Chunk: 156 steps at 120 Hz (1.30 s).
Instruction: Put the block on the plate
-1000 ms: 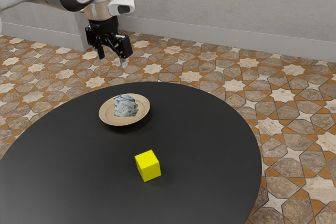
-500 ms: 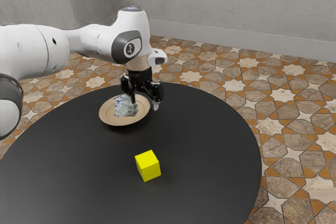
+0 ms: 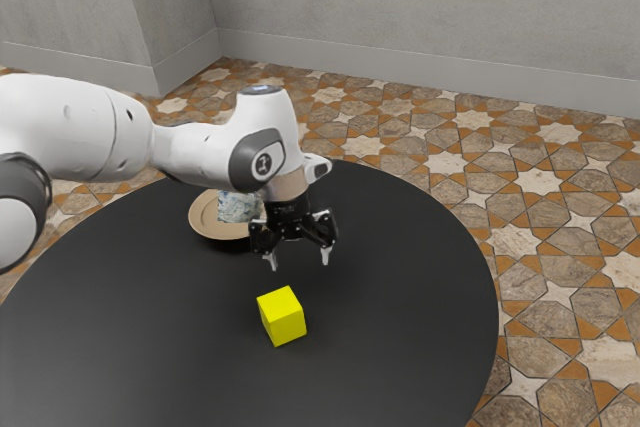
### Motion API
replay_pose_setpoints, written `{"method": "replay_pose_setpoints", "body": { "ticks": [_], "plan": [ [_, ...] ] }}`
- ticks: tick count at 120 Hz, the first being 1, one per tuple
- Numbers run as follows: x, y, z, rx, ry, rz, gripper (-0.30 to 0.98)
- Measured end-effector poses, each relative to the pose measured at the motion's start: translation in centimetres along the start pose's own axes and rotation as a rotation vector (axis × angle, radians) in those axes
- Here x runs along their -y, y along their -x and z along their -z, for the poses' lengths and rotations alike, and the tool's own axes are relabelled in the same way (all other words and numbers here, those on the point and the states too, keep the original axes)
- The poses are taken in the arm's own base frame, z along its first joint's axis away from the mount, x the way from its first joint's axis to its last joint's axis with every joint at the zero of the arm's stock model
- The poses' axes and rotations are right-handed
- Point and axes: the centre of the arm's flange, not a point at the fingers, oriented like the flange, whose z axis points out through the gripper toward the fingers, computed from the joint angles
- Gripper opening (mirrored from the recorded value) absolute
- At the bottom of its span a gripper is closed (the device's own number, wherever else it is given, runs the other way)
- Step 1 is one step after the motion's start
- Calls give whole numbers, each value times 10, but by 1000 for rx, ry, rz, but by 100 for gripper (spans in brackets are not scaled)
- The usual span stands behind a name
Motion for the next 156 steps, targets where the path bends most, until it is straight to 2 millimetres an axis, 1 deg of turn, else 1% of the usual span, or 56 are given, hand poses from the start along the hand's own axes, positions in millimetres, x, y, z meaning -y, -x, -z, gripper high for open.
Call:
{"method": "replay_pose_setpoints", "body": {
  "ticks": [9, 18, 31, 39, 45, 51, 55, 70, 81, 90, 97, 104, 113, 120, 129, 136, 143, 149, 156],
  "plan": [
    [11, 15, -10, 16, 5, 75, 69],
    [20, 27, -7, 14, 18, 141, 69],
    [30, 35, -5, 9, 17, 210, 69],
    [36, 33, -4, 0, 0, 198, 69],
    [39, 32, 4, -10, -3, 163, 69],
    [41, 33, 17, -20, -5, 107, 69],
    [38, 37, 23, -23, -7, 56, 69],
    [27, 53, 35, -23, -17, -174, 69],
    [22, 63, 36, -13, -19, -362, 69],
    [17, 72, 42, -13, -13, -525, 69],
    [9, 88, 43, 13, -17, -662, 69],
    [3, 104, 39, 62, -32, -785, 69],
    [4, 114, 36, 106, -45, -921, 69],
    [17, 110, 30, 133, -49, -992, 68],
    [35, 92, 25, 131, -64, -1063, 69],
    [41, 78, 16, 109, -77, -1122, 69],
    [36, 68, 9, 82, -105, -1194, 69],
    [28, 66, 8, 57, -126, -1255, 69],
    [24, 64, 8, 33, -140, -1297, 69]
  ]
}}
